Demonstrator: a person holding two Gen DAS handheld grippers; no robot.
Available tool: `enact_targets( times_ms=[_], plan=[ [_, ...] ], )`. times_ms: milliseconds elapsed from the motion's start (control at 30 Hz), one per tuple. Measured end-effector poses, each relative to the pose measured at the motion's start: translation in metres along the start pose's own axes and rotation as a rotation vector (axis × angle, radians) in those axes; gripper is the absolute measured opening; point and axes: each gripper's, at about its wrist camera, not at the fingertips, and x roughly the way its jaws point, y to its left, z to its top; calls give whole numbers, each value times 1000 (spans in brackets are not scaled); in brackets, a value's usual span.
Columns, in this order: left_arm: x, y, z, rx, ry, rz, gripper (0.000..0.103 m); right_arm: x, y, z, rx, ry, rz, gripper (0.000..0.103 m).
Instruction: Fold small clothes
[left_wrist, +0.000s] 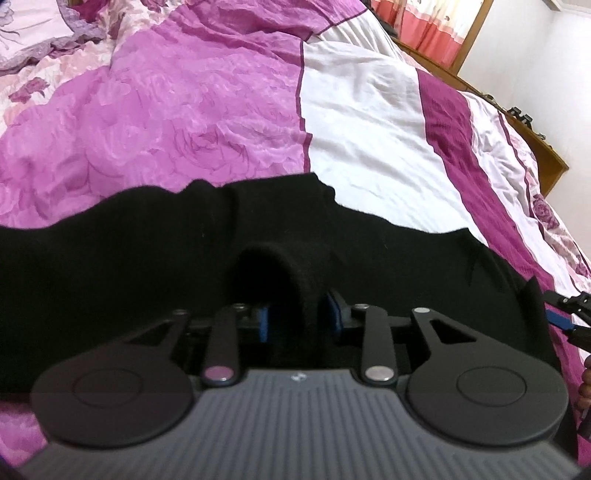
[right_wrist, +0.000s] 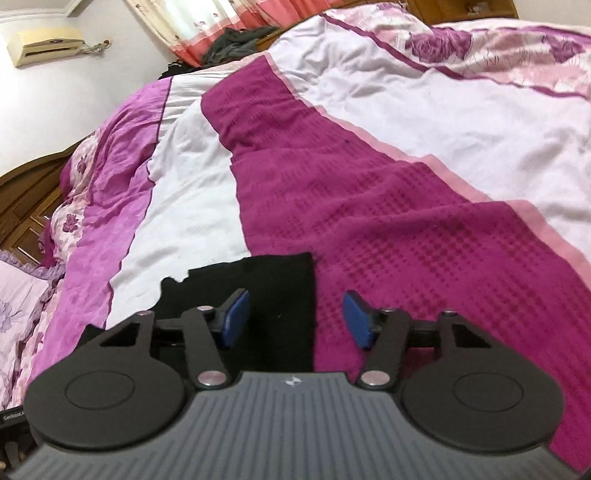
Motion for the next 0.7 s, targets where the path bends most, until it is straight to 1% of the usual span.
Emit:
enact_targets(
  times_ms=[67, 100, 167, 233, 333, 433, 500, 533, 567, 633, 700],
  plan=[
    [3, 1, 2, -6, -3, -2, 44, 10, -3, -1, 10, 17, 18, 52],
    [5, 0, 3, -8, -6, -3, 44, 13, -2, -3, 5, 22, 23, 50],
    [8, -3, 5, -2, -11, 4, 45, 19, -1, -7, -1, 27, 37, 43],
    [10, -5, 6, 1, -24, 9, 45, 22, -2, -11, 14, 28, 52, 38],
    [12, -2, 7, -30, -45, 9, 45, 24, -4, -13, 38, 19, 68, 31],
    [11, 5, 8, -96, -64, -4, 45, 23, -10, -13, 75, 10, 93, 29],
    [12, 7, 9, -106, -62, -7, 43, 21, -15, -13, 103, 4, 112, 29],
    [11, 5, 9, -85, -62, 1, 39, 22, -17, -13, 114, 4, 116, 29],
    [10, 1, 9, -44, -63, 9, 27, 22, -18, -13, 119, 5, 116, 29],
    [8, -8, 7, 22, -63, 30, 23, 24, -18, -13, 121, 3, 114, 29],
    [2, -15, 6, 68, -78, 54, 21, 25, -17, -12, 125, 1, 114, 29]
  ],
)
